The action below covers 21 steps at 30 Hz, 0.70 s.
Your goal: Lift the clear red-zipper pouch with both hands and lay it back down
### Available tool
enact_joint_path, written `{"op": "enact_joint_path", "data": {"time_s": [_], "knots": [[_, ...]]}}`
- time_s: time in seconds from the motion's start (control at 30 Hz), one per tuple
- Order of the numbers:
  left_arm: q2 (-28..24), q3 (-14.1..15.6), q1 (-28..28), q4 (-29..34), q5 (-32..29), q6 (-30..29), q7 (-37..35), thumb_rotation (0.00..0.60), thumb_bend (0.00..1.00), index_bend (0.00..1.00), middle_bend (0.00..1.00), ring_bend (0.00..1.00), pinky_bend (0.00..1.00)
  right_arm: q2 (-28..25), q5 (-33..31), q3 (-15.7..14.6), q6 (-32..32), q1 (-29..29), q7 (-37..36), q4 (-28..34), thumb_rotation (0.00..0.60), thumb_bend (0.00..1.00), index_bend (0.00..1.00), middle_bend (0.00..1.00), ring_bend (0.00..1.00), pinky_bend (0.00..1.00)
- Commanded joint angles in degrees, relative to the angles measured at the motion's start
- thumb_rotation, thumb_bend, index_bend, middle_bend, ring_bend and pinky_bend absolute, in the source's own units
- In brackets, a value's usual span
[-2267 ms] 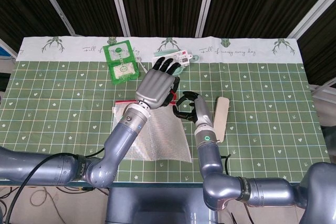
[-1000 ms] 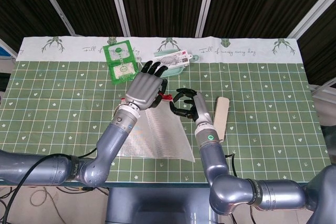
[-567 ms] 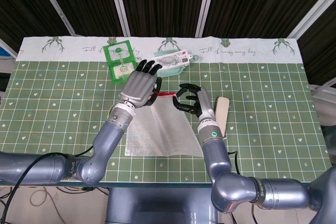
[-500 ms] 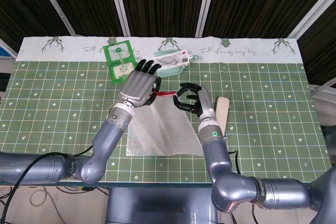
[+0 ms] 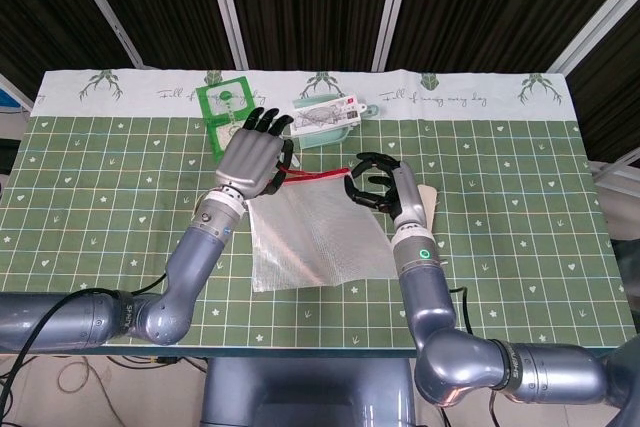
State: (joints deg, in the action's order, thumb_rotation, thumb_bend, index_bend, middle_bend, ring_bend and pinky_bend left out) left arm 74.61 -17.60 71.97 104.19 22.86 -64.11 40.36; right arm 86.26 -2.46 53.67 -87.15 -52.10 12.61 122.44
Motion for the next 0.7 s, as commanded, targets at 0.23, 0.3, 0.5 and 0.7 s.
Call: {"op": "enact_joint_path", "data": {"time_s": [0.23, 0.3, 0.5, 0.7], "knots": [[-2.5, 1.3, -2.7, 0.5, 0.5, -0.1, -1.6, 0.600, 0.44, 0.65, 0.13, 0.00, 0.00, -3.2, 1.2, -1.2, -1.0, 3.8, -0.3, 2.7, 0.600, 0.53, 0.66, 0.26, 0.03, 0.23], [-3.1, 1.6, -3.4, 0.6, 0.8, 0.0, -2.1, 0.600, 0.44, 0.65, 0.13, 0.00, 0.00, -3.9, 1.6, -1.6, -1.2, 4.6, -0.4, 3.2, 0.600, 0.53, 0.66, 0.26, 0.03, 0.23], [-6.3, 2.5, -6.3, 1.1, 2.1, 0.3, -4.4, 0.600, 0.44, 0.65, 0.13, 0.00, 0.00, -5.4, 2.6, -2.4, -0.5, 6.4, -0.7, 3.0, 0.600, 0.53, 0.66, 0.26, 0.03, 0.23], [-9.9, 3.4, -9.2, 1.9, 4.4, 1.6, -6.9, 0.600, 0.44, 0.65, 0.13, 0.00, 0.00, -6.4, 3.1, -3.1, 1.1, 6.9, -0.5, 1.6, 0.600, 0.53, 0.66, 0.26, 0.03, 0.23]]}}
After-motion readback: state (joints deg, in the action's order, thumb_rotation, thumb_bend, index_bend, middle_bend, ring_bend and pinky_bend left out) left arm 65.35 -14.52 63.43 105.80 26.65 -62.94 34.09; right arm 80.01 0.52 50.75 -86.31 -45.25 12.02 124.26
